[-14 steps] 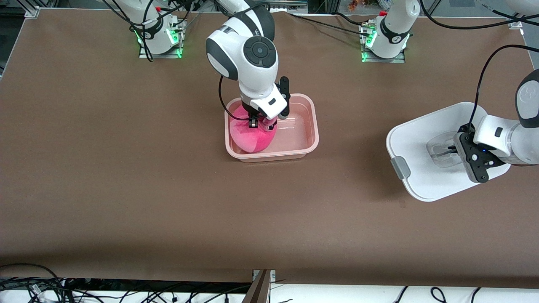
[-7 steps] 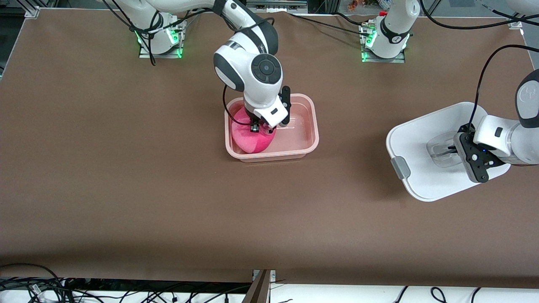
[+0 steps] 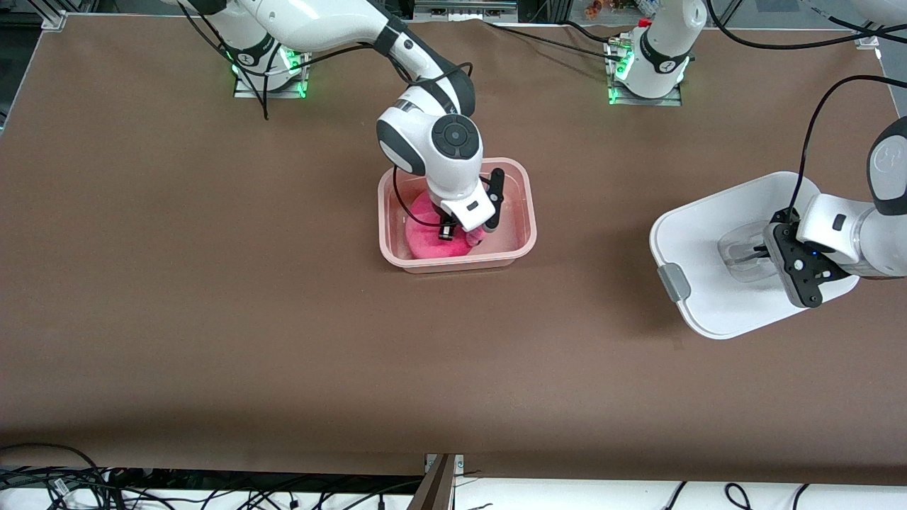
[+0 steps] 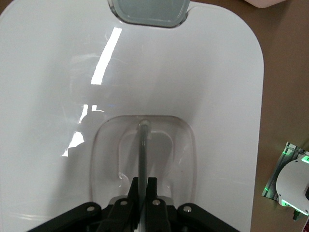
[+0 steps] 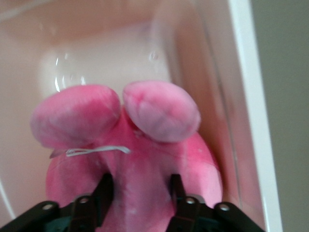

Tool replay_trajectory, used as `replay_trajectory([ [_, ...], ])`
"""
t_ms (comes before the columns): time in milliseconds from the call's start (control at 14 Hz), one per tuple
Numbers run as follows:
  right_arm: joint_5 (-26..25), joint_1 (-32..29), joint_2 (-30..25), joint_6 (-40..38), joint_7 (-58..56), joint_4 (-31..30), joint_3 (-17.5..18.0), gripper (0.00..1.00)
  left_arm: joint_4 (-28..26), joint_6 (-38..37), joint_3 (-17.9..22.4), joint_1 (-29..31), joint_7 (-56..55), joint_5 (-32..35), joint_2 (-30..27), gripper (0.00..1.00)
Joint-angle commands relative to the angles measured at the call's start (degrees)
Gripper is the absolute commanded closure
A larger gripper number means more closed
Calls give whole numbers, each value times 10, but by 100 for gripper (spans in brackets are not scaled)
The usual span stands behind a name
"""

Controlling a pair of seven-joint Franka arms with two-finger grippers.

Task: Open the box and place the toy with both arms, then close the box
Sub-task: 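Lower the plush into the box and open the right gripper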

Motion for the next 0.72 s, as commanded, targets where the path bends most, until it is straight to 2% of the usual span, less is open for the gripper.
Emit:
replay_trajectory([
  [0, -6, 6, 10, 7, 29, 18, 3, 0, 8, -10, -2, 2, 16, 10, -1, 100],
  [215, 0, 1, -6, 2, 28, 19, 3, 0, 8, -10, -2, 2, 16, 10, -1, 100],
  [358, 17, -16, -35, -35, 28, 20, 2, 0, 7, -9, -2, 1, 28, 7, 0, 100],
  [645, 93, -126, -116, -74, 11, 20, 0, 0, 7, -8, -5, -6, 28, 8, 2, 100],
])
